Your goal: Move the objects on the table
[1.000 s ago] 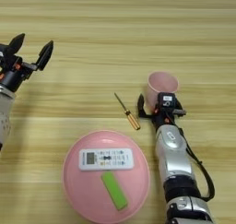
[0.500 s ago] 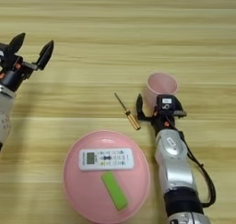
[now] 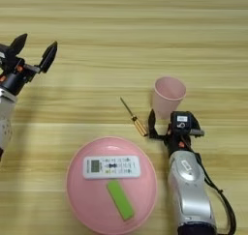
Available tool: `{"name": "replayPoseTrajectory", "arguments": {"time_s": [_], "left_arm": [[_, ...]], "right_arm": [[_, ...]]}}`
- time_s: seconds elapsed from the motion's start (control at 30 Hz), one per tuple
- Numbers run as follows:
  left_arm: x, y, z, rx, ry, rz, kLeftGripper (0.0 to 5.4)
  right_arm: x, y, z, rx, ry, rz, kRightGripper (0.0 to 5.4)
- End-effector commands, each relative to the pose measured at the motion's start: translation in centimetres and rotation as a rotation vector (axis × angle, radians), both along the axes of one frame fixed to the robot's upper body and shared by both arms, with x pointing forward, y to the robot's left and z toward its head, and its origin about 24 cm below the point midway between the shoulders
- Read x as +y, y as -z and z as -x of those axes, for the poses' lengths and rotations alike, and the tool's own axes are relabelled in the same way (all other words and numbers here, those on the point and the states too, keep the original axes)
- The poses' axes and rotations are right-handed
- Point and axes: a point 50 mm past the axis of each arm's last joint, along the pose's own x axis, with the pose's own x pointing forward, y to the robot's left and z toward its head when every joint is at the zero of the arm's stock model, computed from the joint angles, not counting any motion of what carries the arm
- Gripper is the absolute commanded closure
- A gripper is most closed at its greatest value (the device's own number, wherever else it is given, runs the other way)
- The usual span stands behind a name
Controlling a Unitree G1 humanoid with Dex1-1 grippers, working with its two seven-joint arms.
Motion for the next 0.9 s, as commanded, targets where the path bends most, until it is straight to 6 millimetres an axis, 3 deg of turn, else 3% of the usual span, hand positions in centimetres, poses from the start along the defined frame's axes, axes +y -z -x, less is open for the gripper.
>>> {"name": "replayPoseTrajectory", "arguments": {"time_s": [0.03, 0.3, 0.5, 0.9], "left_arm": [[-0.2, -0.4, -0.2, -0.016, 0.008, -0.008, 0.00], [-0.3, -0.4, -0.2, -0.019, 0.009, -0.010, 0.00], [-0.5, -0.4, -0.2, -0.019, 0.012, -0.011, 0.00], [-0.9, -0.5, -0.2, -0.023, 0.023, -0.011, 0.00]], "right_arm": [[0.2, -0.3, 0.6, 0.004, -0.015, -0.003, 0.02], [1.6, -1.6, 1.8, -0.072, -0.179, 0.022, 0.02], [3.0, -3.5, 1.7, -0.137, -0.435, 0.009, 0.02], [5.2, -6.2, 2.5, -0.101, -0.946, 0.018, 0.02]]}}
